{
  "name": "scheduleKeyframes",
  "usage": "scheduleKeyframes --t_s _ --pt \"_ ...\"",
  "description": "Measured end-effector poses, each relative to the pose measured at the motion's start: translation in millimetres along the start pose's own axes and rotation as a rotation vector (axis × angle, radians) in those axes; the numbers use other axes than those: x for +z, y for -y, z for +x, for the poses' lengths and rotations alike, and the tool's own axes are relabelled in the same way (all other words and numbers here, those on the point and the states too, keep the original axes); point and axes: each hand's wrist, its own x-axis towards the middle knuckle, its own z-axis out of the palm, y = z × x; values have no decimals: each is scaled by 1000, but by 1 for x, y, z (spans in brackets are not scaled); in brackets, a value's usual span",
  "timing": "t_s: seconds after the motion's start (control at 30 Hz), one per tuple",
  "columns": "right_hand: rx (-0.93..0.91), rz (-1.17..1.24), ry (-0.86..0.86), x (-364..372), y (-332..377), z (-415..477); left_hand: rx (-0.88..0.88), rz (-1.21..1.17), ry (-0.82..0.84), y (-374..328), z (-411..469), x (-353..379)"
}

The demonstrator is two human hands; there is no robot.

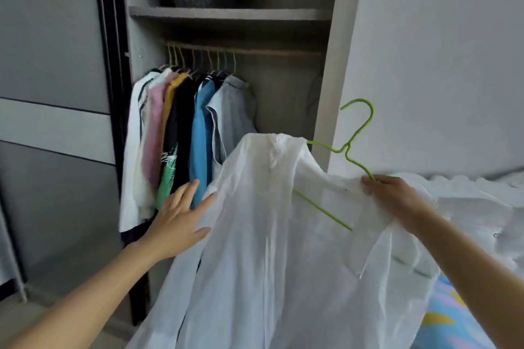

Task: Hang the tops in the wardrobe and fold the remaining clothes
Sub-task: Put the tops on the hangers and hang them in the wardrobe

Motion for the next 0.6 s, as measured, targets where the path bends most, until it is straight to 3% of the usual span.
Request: scheduleKeyframes --t_s 0.1,0.3,0.47,0.6 --pt "63 103 -83 43 13 12 -63 -79 -10 39 8 10" --pt "213 480 -70 98 51 36 -129 -166 -101 88 24 12" --pt "234 547 -21 132 80 73 -176 -266 -265 108 34 12" --pt "207 555 -13 163 101 124 -243 -247 -297 130 55 3"
